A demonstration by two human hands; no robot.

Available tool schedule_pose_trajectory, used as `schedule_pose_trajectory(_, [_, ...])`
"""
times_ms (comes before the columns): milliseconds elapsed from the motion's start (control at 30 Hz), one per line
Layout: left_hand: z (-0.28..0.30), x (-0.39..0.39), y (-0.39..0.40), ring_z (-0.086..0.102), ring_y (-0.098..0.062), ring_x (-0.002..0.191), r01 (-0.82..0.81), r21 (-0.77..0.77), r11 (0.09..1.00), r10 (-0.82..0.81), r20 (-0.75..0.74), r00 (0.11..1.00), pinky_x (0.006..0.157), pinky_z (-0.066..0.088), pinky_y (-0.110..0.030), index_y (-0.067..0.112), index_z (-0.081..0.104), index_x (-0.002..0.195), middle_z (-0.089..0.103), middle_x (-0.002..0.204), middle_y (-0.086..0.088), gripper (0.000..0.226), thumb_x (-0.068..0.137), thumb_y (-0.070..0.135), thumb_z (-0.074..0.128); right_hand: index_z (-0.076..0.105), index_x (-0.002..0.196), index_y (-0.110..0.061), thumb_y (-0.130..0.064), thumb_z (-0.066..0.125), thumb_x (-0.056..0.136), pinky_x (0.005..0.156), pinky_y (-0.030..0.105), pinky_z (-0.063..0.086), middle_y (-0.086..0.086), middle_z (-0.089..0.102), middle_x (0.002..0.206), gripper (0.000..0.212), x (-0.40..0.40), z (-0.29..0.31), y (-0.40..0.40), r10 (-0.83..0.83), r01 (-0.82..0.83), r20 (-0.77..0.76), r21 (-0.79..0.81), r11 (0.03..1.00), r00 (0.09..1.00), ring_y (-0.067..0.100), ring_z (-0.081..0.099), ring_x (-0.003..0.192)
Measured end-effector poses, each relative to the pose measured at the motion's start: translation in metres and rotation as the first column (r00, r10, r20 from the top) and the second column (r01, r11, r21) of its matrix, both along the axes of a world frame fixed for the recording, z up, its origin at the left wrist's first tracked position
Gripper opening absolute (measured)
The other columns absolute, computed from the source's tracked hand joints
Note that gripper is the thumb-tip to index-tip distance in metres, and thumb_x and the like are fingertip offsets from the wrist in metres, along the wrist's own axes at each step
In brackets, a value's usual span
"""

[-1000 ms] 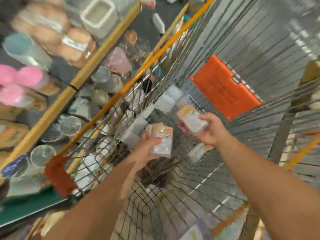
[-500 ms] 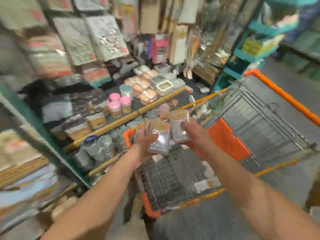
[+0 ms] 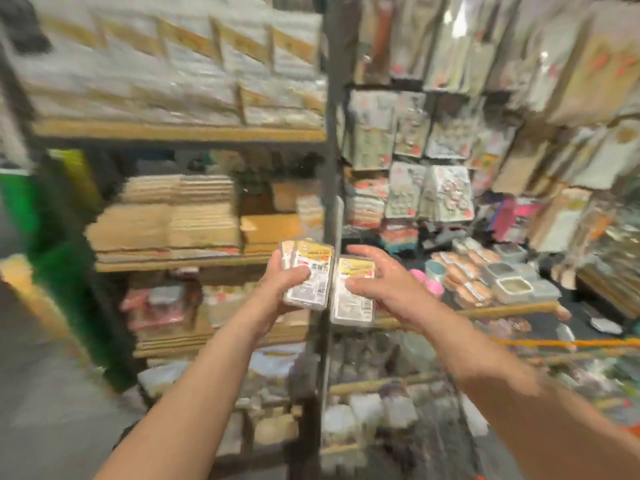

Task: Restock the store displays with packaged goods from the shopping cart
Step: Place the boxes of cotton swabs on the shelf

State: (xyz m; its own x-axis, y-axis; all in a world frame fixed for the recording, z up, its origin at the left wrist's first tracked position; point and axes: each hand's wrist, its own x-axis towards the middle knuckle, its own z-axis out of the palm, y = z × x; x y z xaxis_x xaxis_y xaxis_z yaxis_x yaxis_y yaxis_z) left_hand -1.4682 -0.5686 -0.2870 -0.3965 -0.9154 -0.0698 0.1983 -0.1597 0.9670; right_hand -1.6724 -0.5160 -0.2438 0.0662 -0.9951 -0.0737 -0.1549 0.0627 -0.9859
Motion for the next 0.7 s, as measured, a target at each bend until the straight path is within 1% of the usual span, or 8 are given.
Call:
schedule_pose_trajectory(133, [0.019, 0.1, -0.042, 0.066, -0.019, 0.095, -0.086, -0.086, 0.993, 0.091, 0.06, 0.994, 0.067, 0.055, -0.036, 0.024, 0.037, 0.144, 0.063, 0.127, -0.008, 0.1, 0.053, 0.041, 0.075, 0.064, 0.097, -0.024, -0.027, 0.084, 0.065, 0.078, 0.028, 0.045, -0.005, 0.069, 0.092, 0.038, 0.061, 0.021, -0.07, 0.01, -0.018, -0.104, -0.077, 0.997, 0.995, 0.009, 0.062, 0.08])
schedule_pose_trajectory(200, [0.029, 0.136, -0.061, 0.071, -0.018, 0.089, -0.089, -0.106, 0.99, 0.096, 0.066, 0.993, 0.064, 0.057, -0.034, 0.026, 0.044, 0.135, 0.07, 0.114, -0.004, 0.088, 0.054, 0.039, 0.075, 0.062, 0.091, -0.026, -0.028, 0.082, 0.075, 0.069, 0.027, 0.043, -0.01, 0.064, 0.082, 0.026, 0.086, 0.026, -0.108, 0.048, -0.068, -0.22, -0.082, 0.994, 0.974, 0.006, 0.057, 0.072])
schedule_pose_trajectory(267, [0.037, 0.155, -0.077, 0.072, -0.019, 0.083, -0.095, -0.093, 0.991, 0.101, 0.063, 0.993, 0.06, 0.056, -0.032, 0.027, 0.048, 0.126, 0.073, 0.103, -0.002, 0.077, 0.054, 0.035, 0.075, 0.059, 0.091, -0.027, -0.031, 0.081, 0.075, 0.063, 0.026, 0.042, -0.009, 0.063, 0.085, 0.027, 0.103, 0.028, -0.14, 0.093, -0.117, -0.29, -0.065, 0.991, 0.953, 0.008, 0.057, 0.072])
schedule_pose_trajectory(400, [0.032, 0.163, -0.104, 0.067, -0.028, 0.1, -0.094, -0.017, 0.995, 0.095, 0.087, 0.992, 0.076, 0.056, -0.04, 0.02, 0.039, 0.14, 0.064, 0.124, -0.014, 0.075, 0.07, 0.027, 0.065, 0.057, 0.098, -0.019, -0.015, 0.077, 0.083, 0.059, 0.017, 0.048, -0.005, 0.063, 0.094, 0.026, 0.109, 0.028, -0.187, 0.081, -0.102, -0.407, -0.032, 0.994, 0.91, 0.009, 0.062, 0.08])
schedule_pose_trajectory(467, [0.028, 0.158, -0.116, 0.067, -0.026, 0.098, -0.087, 0.014, 0.996, 0.086, 0.091, 0.992, 0.073, 0.058, -0.04, 0.02, 0.038, 0.14, 0.064, 0.124, -0.013, 0.073, 0.073, 0.027, 0.065, 0.059, 0.097, -0.02, -0.017, 0.081, 0.078, 0.07, 0.023, 0.05, -0.005, 0.061, 0.099, 0.029, 0.104, 0.028, -0.213, 0.055, -0.092, -0.527, -0.045, 0.995, 0.848, 0.013, 0.061, 0.089])
schedule_pose_trajectory(567, [0.023, 0.145, -0.136, 0.067, -0.021, 0.094, -0.091, 0.008, 0.996, 0.09, 0.087, 0.992, 0.069, 0.058, -0.032, 0.021, 0.037, 0.138, 0.064, 0.118, -0.009, 0.065, 0.08, 0.021, 0.066, 0.061, 0.101, -0.022, -0.025, 0.085, 0.075, 0.074, 0.027, 0.043, -0.001, 0.062, 0.107, 0.035, 0.096, 0.032, -0.256, 0.04, -0.115, -0.711, -0.057, 0.992, 0.702, 0.017, 0.059, 0.098])
schedule_pose_trajectory(633, [0.023, 0.138, -0.141, 0.068, -0.021, 0.094, -0.078, 0.015, 0.997, 0.077, 0.068, 0.995, 0.068, 0.058, -0.031, 0.022, 0.038, 0.136, 0.064, 0.117, -0.008, 0.068, 0.074, 0.023, 0.066, 0.064, 0.114, -0.018, -0.031, 0.082, 0.078, 0.078, 0.027, 0.041, 0.001, 0.062, 0.113, 0.043, 0.097, 0.035, -0.273, 0.03, -0.099, -0.78, -0.041, 0.994, 0.625, 0.021, 0.06, 0.107])
schedule_pose_trajectory(700, [0.017, 0.13, -0.152, 0.068, -0.021, 0.096, -0.091, 0.016, 0.996, 0.09, 0.061, 0.994, 0.071, 0.058, -0.035, 0.023, 0.038, 0.137, 0.064, 0.118, -0.008, 0.071, 0.072, 0.025, 0.064, 0.061, 0.127, -0.009, -0.042, 0.075, 0.084, 0.086, 0.028, 0.042, 0.009, 0.062, 0.125, 0.057, 0.097, 0.033, -0.299, 0.033, -0.031, -0.87, 0.021, 0.999, 0.491, 0.027, 0.057, 0.119])
